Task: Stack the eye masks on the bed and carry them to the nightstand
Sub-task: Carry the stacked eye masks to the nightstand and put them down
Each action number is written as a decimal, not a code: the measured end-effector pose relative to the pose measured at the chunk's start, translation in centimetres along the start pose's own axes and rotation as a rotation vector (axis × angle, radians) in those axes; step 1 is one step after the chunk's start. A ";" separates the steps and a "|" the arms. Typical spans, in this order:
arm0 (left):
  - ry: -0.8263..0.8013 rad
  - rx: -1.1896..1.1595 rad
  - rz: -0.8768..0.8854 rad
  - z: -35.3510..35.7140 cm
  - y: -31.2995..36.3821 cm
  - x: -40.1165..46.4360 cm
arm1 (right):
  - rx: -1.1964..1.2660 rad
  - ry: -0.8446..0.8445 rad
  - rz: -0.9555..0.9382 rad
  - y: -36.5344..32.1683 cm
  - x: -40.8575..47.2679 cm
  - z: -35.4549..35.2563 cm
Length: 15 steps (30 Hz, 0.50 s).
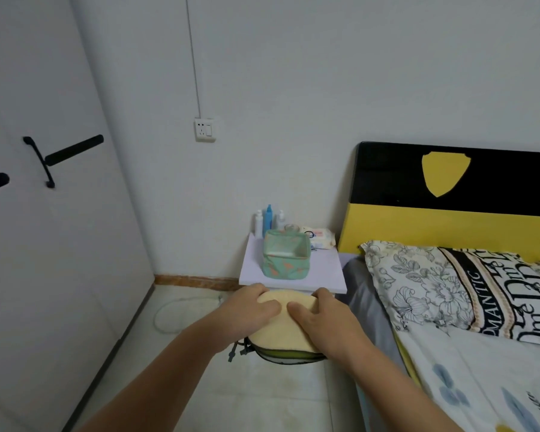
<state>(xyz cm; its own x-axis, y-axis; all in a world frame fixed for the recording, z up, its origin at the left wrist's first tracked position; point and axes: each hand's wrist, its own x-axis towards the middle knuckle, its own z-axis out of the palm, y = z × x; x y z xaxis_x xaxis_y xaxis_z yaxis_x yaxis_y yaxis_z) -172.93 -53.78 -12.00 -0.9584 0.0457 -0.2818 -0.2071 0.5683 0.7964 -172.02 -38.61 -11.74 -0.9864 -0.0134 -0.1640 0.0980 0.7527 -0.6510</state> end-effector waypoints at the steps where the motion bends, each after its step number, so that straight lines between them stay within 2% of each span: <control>1: -0.004 0.005 -0.003 -0.2 0.1 1.3 | 0.004 0.002 0.001 -0.1 1.3 0.0; 15: -0.131 0.028 0.075 -7.6 0.8 21.9 | 0.016 0.083 0.095 -4.7 20.7 1.3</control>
<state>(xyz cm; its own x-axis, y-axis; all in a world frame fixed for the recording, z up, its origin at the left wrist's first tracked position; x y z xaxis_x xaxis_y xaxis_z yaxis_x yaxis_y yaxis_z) -195.53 -58.59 -13.50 -0.9366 0.1947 -0.2913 -0.1288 0.5820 0.8029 -192.68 -43.26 -13.08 -0.9800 0.1126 -0.1640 0.1931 0.7371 -0.6476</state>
